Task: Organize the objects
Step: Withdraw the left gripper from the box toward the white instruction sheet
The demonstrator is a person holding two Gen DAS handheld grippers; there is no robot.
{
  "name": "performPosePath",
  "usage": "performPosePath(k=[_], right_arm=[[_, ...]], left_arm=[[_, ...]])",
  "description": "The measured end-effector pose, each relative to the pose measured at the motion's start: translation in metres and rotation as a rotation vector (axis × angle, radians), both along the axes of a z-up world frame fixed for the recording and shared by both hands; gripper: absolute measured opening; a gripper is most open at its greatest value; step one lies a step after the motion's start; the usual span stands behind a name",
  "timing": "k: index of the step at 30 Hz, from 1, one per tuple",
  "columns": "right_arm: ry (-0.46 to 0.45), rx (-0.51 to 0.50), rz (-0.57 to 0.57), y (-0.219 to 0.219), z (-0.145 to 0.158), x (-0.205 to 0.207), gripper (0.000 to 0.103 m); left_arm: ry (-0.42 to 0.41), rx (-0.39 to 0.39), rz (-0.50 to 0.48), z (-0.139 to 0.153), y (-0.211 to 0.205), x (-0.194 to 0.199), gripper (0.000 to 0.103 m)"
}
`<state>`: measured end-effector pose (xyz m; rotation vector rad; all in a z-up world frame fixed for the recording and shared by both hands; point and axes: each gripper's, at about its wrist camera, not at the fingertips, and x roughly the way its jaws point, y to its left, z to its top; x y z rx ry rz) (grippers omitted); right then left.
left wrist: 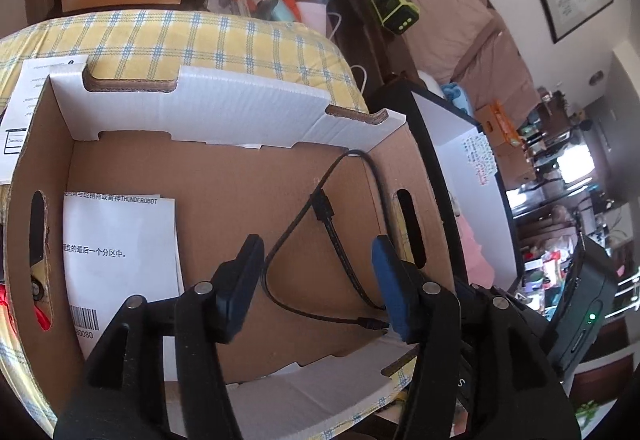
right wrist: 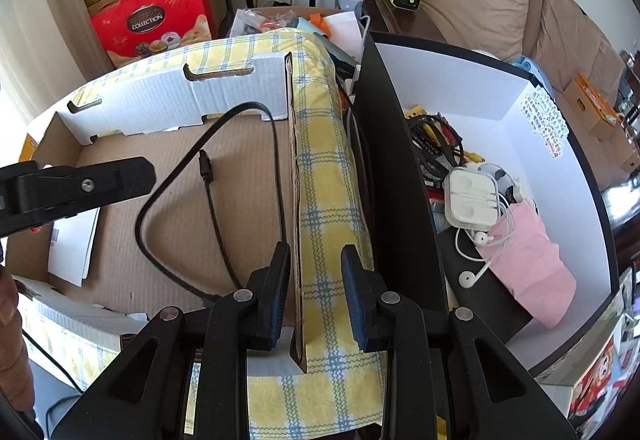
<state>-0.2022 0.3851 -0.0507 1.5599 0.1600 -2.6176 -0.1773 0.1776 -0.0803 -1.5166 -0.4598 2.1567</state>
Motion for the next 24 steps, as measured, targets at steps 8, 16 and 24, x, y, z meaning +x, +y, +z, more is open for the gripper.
performPosePath(k=[8,16,24], right_arm=[[-0.005,0.002,-0.003,-0.002,-0.002,-0.002,0.027],[-0.013,-0.009,-0.013,0.000,-0.005,-0.006,0.027],[-0.012,-0.017,-0.007,-0.004,-0.004,-0.007,0.027]], left_arm=[[0.103,-0.043,0.005,0.033,-0.030,0.009,0.065],[0.185,-0.124,0.020,0.057,-0.064,0.006,0.094],[0.254,-0.272,0.061,0.065,-0.094,0.011,0.096]])
